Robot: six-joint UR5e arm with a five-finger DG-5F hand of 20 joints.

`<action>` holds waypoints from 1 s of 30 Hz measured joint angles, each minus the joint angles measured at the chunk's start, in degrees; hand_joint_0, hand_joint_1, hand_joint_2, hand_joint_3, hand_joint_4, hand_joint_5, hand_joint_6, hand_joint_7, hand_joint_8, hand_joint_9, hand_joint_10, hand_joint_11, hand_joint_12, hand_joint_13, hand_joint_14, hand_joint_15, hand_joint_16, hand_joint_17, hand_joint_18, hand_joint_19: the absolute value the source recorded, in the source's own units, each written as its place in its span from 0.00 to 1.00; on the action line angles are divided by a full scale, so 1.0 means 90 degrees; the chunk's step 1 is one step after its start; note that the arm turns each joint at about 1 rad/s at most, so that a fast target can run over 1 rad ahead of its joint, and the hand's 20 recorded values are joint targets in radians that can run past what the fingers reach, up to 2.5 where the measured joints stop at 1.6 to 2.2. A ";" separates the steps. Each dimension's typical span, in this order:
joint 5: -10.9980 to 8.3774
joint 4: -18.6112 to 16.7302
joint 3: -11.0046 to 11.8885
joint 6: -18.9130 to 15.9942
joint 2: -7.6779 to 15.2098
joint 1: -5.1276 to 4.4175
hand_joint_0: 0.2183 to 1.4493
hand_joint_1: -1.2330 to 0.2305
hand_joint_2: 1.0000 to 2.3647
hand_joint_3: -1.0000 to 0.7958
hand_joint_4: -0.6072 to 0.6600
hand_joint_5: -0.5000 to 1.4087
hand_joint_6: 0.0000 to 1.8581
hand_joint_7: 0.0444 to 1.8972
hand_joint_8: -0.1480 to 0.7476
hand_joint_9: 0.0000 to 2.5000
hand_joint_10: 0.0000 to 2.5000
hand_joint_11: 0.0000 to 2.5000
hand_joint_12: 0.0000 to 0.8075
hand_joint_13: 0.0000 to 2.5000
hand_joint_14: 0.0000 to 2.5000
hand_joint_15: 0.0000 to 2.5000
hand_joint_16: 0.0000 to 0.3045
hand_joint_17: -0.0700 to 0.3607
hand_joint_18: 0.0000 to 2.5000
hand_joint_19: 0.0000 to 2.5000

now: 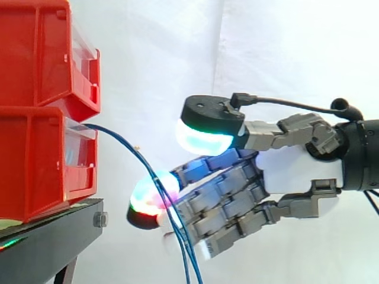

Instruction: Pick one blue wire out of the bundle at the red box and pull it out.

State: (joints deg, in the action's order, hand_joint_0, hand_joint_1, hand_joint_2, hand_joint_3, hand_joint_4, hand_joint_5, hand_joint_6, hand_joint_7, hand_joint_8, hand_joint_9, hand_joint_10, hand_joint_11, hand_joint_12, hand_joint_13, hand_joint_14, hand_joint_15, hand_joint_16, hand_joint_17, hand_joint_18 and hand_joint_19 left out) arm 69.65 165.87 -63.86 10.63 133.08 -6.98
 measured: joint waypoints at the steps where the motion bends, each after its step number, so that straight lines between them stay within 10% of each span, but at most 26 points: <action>1: -0.0005 -0.0005 0.0070 0.0001 0.0052 -0.0019 0.27 0.33 0.00 0.30 0.77 0.21 0.27 0.59 0.51 0.31 0.00 0.03 0.48 0.29 0.00 0.08 0.16 0.41 0.25 0.09; 16: -0.0272 -0.0202 0.0190 0.0120 0.0237 -0.0289 0.30 0.37 0.01 0.34 0.75 0.21 0.28 0.59 0.51 0.32 0.00 0.04 0.46 0.30 0.00 0.09 0.15 0.41 0.26 0.10; 30: -0.0250 -0.0200 0.0190 0.0099 0.0245 -0.0252 0.33 0.37 0.01 0.43 0.70 0.19 0.35 0.46 0.53 0.33 0.00 0.06 0.48 0.32 0.00 0.09 0.16 0.42 0.29 0.11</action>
State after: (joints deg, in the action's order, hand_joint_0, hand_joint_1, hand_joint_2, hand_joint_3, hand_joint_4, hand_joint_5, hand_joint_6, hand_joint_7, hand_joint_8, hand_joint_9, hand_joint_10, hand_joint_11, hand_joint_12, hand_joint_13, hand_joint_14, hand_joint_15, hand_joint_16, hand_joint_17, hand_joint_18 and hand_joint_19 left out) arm 67.40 164.08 -62.15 11.52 135.29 -9.25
